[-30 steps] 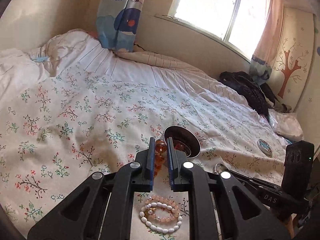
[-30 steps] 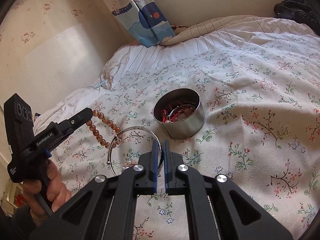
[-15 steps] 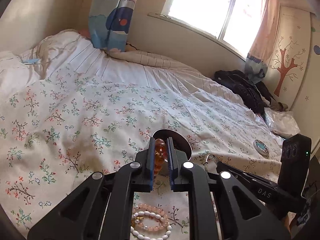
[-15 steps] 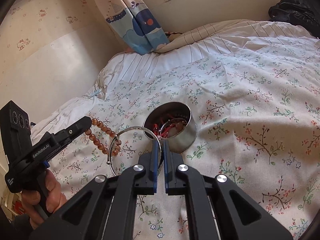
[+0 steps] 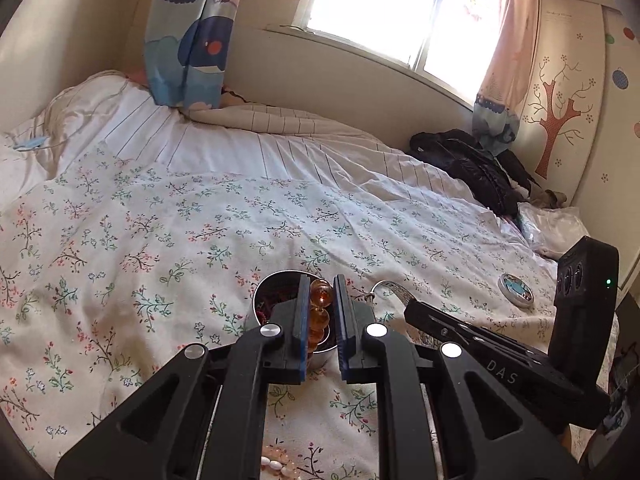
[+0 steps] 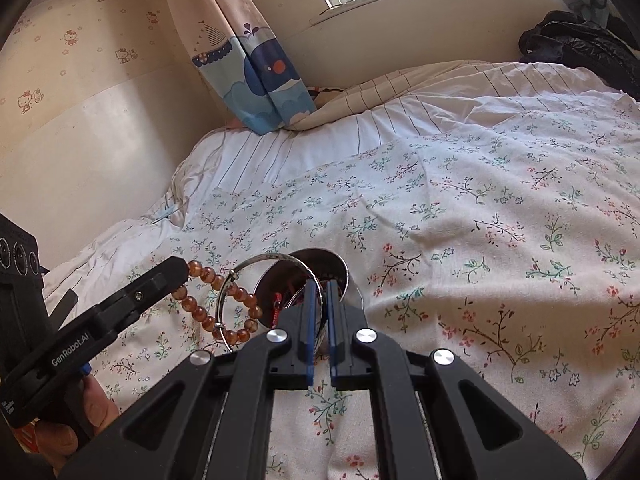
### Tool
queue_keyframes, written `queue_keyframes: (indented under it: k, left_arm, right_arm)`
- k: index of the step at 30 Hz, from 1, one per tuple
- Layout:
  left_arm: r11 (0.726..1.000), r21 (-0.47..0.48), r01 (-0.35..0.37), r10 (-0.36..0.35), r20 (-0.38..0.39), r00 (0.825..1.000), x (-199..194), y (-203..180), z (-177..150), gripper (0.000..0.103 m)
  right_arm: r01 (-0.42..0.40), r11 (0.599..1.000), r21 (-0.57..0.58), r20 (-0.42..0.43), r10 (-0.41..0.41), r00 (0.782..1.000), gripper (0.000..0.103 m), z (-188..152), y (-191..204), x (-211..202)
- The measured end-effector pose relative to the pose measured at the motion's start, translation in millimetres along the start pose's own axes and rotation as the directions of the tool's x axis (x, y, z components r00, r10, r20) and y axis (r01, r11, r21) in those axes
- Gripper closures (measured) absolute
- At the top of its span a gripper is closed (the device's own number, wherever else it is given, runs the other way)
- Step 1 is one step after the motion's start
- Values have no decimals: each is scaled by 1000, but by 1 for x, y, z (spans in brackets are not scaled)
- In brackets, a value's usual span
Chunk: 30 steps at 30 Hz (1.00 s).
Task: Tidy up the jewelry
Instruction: 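Carry the amber bracelet and the silver bangle over the tin with both tools, then open both tools to drop the amber bracelet and bangle into the tin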
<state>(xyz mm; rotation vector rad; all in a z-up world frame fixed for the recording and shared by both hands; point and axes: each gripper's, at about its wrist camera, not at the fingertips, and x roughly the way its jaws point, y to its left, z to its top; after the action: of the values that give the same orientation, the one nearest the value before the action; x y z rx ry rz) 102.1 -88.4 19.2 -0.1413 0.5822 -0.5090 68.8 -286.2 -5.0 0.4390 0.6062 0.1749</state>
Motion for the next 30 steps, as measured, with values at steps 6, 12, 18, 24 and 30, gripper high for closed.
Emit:
queue_keyframes:
  k: [6, 12, 18, 24, 30]
  left_arm:
    - [999, -41, 31, -31, 7, 1000, 9, 7, 10, 92]
    - [986, -142, 88, -89, -1, 996, 26, 23, 23, 92]
    - [979, -176, 105, -111, -26, 993, 48, 26, 26, 92]
    - [980, -175, 91, -102, -56, 993, 62, 24, 22, 92]
    - [984, -170, 53, -71, -99, 993, 72, 26, 17, 92]
  right_arm:
    - [34, 999, -24, -8, -34, 999, 97, 6, 0, 18]
    - [69, 997, -38, -19, -70, 997, 97, 7, -3, 29]
    - [94, 994, -56, -27, -95, 995, 97, 8, -6, 35]
    - [100, 993, -69, -24, -102, 994, 97, 10, -6, 39]
    - [108, 988, -106, -27, -112, 993, 97, 12, 1, 46]
